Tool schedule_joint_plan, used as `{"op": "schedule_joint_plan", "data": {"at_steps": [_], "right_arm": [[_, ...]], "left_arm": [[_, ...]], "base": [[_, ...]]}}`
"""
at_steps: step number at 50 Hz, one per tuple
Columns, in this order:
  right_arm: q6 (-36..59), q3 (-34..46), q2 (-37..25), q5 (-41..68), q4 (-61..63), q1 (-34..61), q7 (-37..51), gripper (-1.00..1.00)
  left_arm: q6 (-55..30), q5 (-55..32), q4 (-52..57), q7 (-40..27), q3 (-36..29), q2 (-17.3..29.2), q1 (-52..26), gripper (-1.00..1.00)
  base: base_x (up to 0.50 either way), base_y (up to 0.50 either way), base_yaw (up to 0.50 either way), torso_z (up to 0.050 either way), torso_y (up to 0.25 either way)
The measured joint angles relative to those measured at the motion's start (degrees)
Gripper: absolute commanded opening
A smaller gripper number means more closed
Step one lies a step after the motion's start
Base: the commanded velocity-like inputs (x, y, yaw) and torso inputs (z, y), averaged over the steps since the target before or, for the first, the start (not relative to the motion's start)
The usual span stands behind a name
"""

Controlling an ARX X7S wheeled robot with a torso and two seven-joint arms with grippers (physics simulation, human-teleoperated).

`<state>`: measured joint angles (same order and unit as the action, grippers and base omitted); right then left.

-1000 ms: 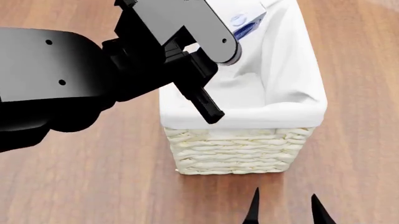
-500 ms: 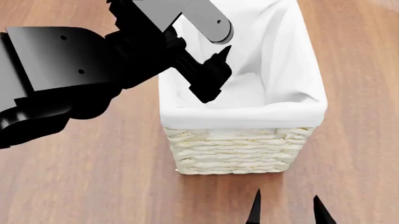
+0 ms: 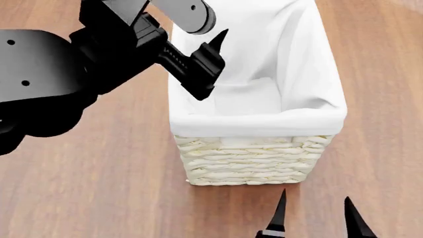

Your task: Pick up the cream cheese box, and put it in the basket.

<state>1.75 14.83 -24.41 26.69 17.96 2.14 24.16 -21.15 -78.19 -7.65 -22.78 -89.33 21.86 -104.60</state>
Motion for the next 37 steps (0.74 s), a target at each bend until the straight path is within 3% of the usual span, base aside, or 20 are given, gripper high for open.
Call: {"op": "schedule_joint_plan", "data": {"at_steps": [14,32,37], "right_arm": [[8.2,-3.2,-3.9,0.3,9.5,5.0,6.4,1.00],[18.0,-4.3,-7.3,0.8,19.7,11.6,12.0,1.00],[20.0,-5.6,-8.1,1.8,22.0,12.9,13.2,1.00]], "left_arm": [[3.0,-1.7,19.4,-11.9,4.2,10.5,-0.2,1.00],[15.0,0.6,49.7,-31.7,10.6,27.9,8.8,1.00],[18.4,5.9,56.4,-38.9,6.6,32.0,9.0,1.00]], "base": [[0.00,0.00,0.00,0.000,0.000],[0.00,0.00,0.00,0.000,0.000],[0.00,0.00,0.00,0.000,0.000]]}}
